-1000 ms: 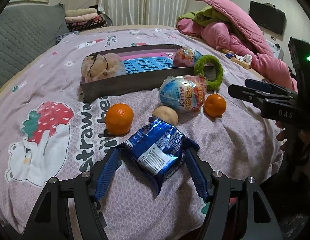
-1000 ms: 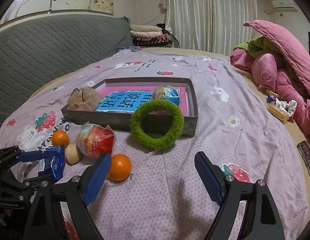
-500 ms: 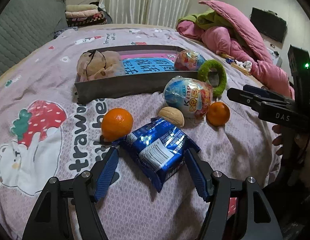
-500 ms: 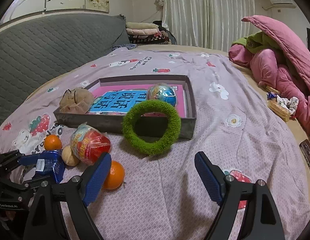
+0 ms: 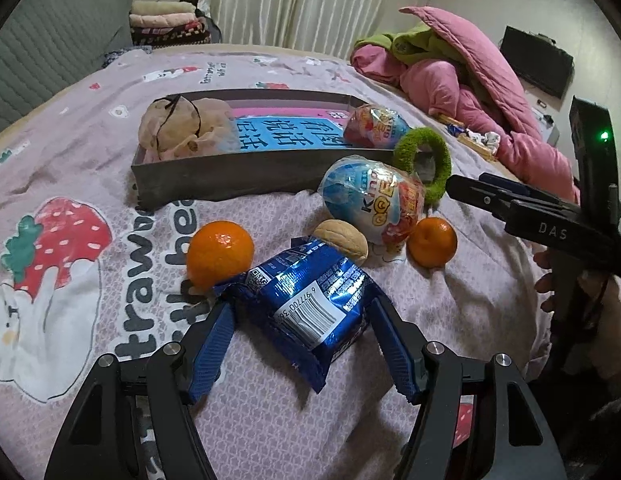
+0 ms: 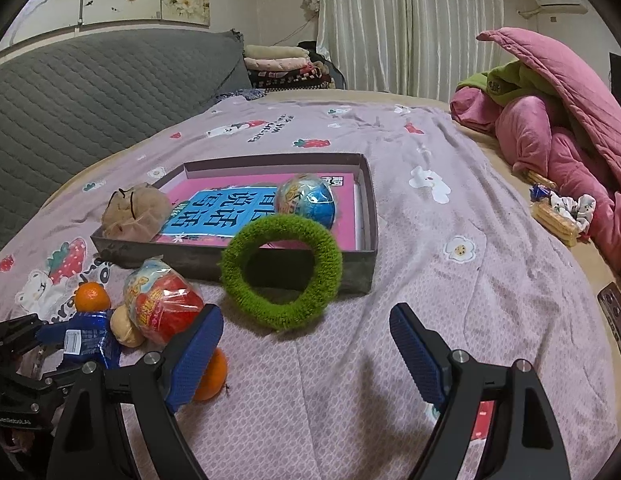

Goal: Organize objects
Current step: 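Move left gripper onto the blue snack packet and close on it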

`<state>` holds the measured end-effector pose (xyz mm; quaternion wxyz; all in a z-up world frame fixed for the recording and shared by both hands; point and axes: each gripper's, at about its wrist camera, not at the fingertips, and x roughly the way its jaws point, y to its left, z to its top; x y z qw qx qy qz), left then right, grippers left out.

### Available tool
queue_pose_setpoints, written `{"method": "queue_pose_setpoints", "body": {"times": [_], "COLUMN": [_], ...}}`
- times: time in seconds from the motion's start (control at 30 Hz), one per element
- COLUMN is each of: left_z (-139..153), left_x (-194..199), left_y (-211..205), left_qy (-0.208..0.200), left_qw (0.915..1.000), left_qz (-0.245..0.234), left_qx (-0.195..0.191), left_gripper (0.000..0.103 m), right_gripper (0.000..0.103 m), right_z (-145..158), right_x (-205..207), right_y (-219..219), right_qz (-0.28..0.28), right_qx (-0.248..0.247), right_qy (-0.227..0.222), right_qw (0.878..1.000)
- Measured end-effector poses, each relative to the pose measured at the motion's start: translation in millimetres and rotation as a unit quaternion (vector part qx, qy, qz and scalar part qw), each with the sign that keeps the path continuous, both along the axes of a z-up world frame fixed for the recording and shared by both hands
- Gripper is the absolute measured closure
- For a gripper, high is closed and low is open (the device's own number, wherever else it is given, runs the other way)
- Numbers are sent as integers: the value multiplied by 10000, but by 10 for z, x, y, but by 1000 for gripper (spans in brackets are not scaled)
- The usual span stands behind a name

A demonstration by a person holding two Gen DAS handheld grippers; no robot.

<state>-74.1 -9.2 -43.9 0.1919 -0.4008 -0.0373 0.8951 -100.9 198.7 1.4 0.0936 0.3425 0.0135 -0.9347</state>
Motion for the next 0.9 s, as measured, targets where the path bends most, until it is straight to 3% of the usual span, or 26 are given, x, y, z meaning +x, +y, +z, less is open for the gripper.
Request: {"method": "queue_pose_setpoints", "body": {"times": [0.27, 0.9], "left_z": [-33, 1], "left_x": [-165, -290], "left_y": [9, 119], "left_qy": [-97, -95], "left_qw": [9993, 9975], "left_qz": [-64, -194], "left_qx": [361, 669], "left_gripper": [32, 38], "right_gripper": [18, 18], "right_z": [-3, -30], "right_x": [-118, -288], "right_y": [66, 93], "right_qz": [-73, -130], "right_qx": [23, 119], "right_qy": [-49, -166], "right_qw": [10000, 9997]}}
